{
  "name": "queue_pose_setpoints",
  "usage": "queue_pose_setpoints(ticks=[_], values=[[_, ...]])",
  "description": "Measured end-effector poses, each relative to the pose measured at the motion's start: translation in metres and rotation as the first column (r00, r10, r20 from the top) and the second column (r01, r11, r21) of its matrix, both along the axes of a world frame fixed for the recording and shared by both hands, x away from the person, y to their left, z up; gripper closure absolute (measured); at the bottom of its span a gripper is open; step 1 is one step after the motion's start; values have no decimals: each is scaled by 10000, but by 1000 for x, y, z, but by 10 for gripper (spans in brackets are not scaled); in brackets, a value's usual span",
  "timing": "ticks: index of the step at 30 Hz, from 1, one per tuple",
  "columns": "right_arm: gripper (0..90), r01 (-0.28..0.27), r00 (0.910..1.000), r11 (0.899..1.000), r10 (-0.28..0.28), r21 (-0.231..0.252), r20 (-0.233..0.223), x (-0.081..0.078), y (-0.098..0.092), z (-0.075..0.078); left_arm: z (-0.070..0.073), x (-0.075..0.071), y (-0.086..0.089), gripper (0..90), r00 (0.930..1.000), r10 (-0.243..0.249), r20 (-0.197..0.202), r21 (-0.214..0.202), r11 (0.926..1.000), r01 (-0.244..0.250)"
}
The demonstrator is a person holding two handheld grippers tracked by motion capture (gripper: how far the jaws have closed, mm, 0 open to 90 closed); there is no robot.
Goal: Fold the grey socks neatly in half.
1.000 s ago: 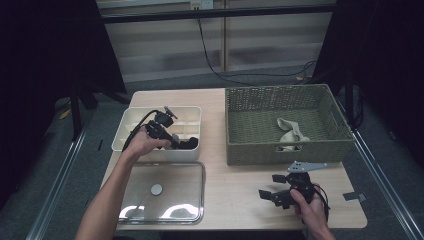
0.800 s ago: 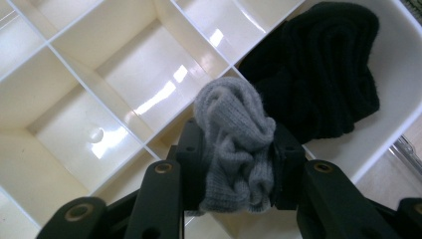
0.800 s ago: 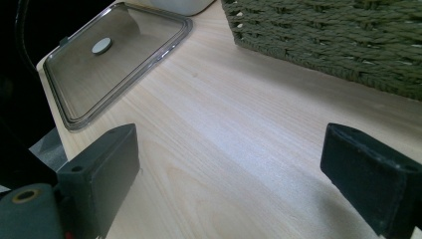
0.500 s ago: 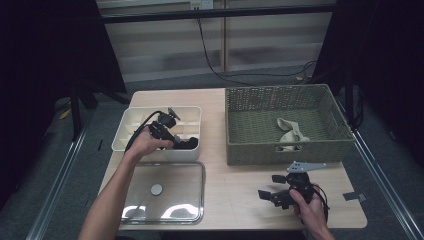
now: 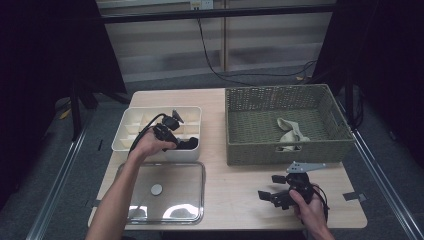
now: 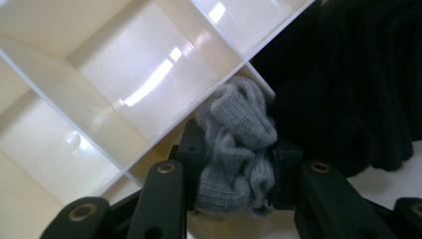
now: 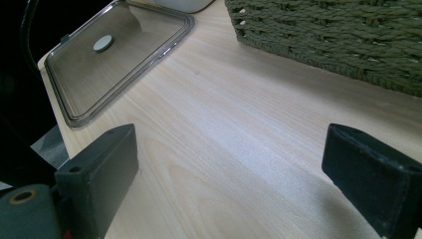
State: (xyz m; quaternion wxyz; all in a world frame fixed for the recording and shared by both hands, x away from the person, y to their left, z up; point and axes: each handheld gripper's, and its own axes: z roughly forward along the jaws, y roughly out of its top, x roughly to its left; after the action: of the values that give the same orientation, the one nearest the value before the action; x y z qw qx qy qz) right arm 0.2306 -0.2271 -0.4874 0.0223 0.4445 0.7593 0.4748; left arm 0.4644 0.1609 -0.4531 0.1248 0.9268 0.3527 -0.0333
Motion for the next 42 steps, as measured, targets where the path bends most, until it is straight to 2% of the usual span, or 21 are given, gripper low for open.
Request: queue_pose_setpoints(ticks=[4,6,9,13,19,24,26,29,34,36,37,39,40,41,42], values=[[73,-71,10000,10000,71,-35,-42,0,1,0,0,2,-3,672,9999,-35,-147,179,9998,37],[73,-94,9999,9999,94,-59,-43,1,2,0,0,1,-2,671,9999,17,-114,122,9999,-16],[73,-85,9999,9999,85,-53,-56,1,1,0,0,0,1,662,10000,54,-34,-127,9999,-55],[71,-96,9998,9999,97,29,-192,2,0,-1,0,-4,7,650,9994,85,335,-516,9986,-67],[73,-134,9996,9999,135,6,-239,3,1,-1,6,-5,14,597,9992,166,371,-910,9958,-132],[73,-204,9992,9998,206,58,-341,5,1,-1,8,-6,23,570,9991,207,359,-1691,9855,-143],[73,-204,9991,9998,207,78,-382,6,1,-1,9,-7,26,556,9987,325,393,-2023,9790,-239],[73,-253,9989,9996,256,96,-382,7,2,-2,10,-9,29,531,9980,341,526,-2232,9745,-216],[75,-207,9988,9997,212,111,-436,6,0,-1,15,-13,32,493,9954,411,860,-2338,9721,-200],[75,-213,9989,9997,216,90,-407,5,-1,0,18,-13,36,463,9931,578,1016,-2587,9655,-298],[75,-192,9989,9998,196,100,-429,4,-1,0,20,-14,39,439,9919,606,1112,-2619,9646,-296],[75,-179,9990,9998,184,108,-410,4,-1,0,22,-15,44,408,9916,622,1132,-2872,9575,-273],[75,-189,9990,9998,193,95,-404,4,-1,0,22,-16,47,391,9914,755,1071,-3334,9421,-357],[76,-186,9990,9998,190,93,-405,4,-2,0,23,-15,50,364,9908,619,1200,-3349,9421,-183],[75,-179,9990,9998,183,89,-415,4,-2,0,23,-17,51,334,9874,941,1274,-3500,9357,-440]])
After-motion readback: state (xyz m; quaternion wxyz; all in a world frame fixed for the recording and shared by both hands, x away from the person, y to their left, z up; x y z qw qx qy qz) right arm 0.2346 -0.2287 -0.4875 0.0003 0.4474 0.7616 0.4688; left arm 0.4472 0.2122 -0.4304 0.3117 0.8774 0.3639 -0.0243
